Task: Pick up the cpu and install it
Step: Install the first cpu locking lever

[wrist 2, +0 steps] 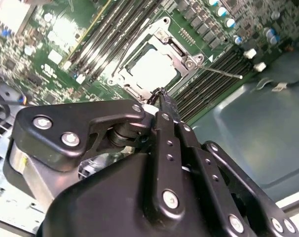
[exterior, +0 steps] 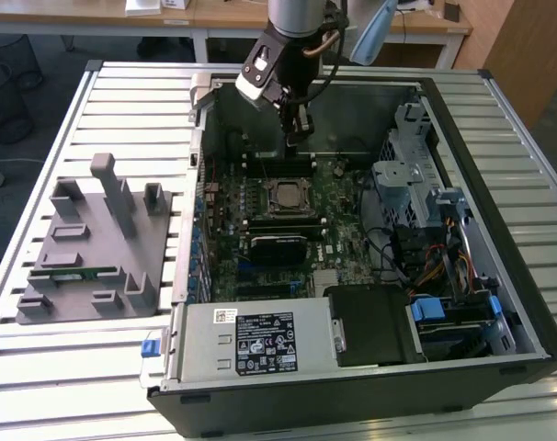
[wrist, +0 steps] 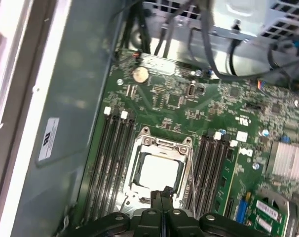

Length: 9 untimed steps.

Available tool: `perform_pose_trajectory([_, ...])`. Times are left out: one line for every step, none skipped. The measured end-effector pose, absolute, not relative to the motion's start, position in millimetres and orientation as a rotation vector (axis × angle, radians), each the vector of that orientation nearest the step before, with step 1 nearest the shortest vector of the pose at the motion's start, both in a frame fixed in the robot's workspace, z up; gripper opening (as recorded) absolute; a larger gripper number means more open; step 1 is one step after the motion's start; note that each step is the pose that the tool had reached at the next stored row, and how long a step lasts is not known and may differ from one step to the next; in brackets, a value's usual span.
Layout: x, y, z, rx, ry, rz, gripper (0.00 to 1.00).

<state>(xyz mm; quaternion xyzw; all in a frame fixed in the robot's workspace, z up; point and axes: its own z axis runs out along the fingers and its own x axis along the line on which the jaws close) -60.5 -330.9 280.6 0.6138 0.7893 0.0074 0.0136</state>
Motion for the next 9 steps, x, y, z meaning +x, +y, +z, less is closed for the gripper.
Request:
perform_pose_trajectory([-60.6,-330.9,280.5,1.89,2.476,0.023,0.11])
perform_pose_trajectory([-60.6,-330.9,280.5,1.865,2.494,0.023,0.11])
perform_pose_trajectory([-60.6,-330.9,280.5,1.843,2.511,0.023,0.11])
perform_pose_trajectory([-60.6,-330.9,280.5,1.82,2.527,0.024,0.11])
perform_pose_trajectory([-60.6,-330.9,280.4,1.797,2.544,0.024,0.11])
perform_pose_trajectory([-60.6,-330.9,280.4,1.775,2.56,0.024,0.11])
perform_pose_trajectory([-60.6,-330.9,280.4,1.751,2.576,0.024,0.11])
perform_pose_trajectory([-60.6,-330.9,280.3,1.708,2.604,0.024,0.11])
perform_pose_trajectory([-60.6,-330.9,280.3,1.683,2.621,0.024,0.11])
